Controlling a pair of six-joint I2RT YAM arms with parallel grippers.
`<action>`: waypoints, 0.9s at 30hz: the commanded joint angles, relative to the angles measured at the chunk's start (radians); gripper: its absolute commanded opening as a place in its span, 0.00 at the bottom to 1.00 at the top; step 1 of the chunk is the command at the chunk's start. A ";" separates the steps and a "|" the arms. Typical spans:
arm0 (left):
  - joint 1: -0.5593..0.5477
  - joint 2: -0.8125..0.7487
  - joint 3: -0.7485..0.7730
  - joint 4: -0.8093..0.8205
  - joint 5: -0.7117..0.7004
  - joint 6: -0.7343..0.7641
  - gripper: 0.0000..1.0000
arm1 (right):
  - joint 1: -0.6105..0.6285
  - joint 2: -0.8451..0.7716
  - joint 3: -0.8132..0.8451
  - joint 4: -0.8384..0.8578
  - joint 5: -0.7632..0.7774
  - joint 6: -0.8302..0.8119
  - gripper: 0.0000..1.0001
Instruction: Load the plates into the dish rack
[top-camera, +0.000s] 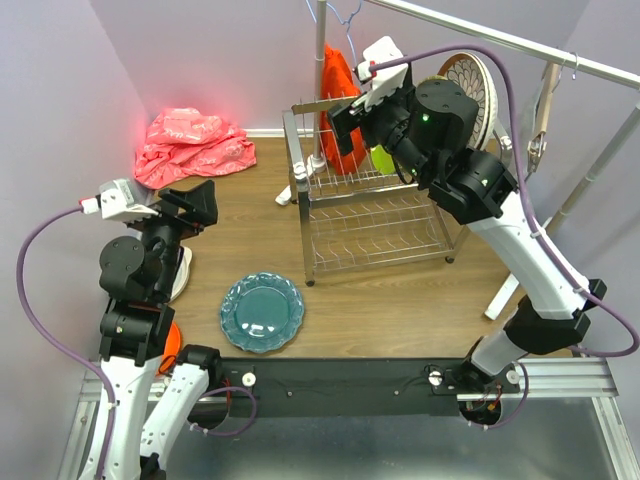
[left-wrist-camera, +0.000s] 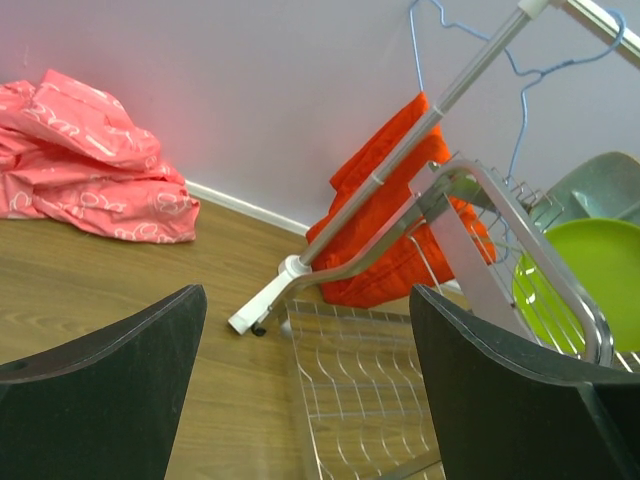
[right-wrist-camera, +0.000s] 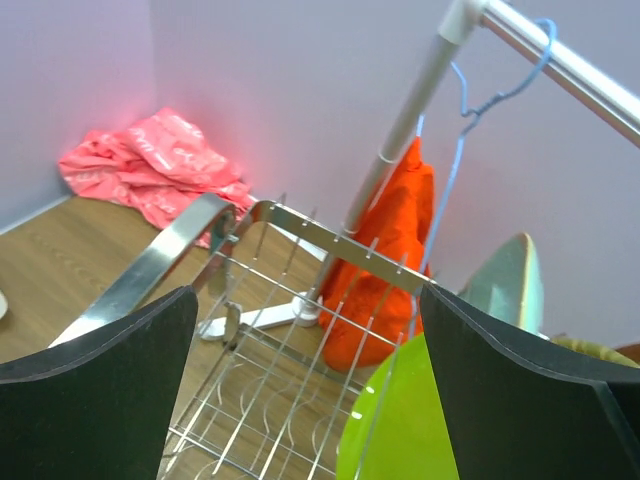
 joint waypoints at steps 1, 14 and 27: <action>0.004 0.008 0.027 -0.109 0.091 0.004 0.92 | 0.009 -0.010 0.009 0.010 -0.155 0.007 1.00; 0.004 0.005 -0.165 -0.218 0.322 -0.198 0.92 | 0.007 0.027 0.037 0.064 -0.483 0.013 1.00; 0.004 -0.006 -0.271 -0.228 0.376 -0.234 0.90 | 0.007 0.007 -0.031 0.013 -1.056 -0.145 1.00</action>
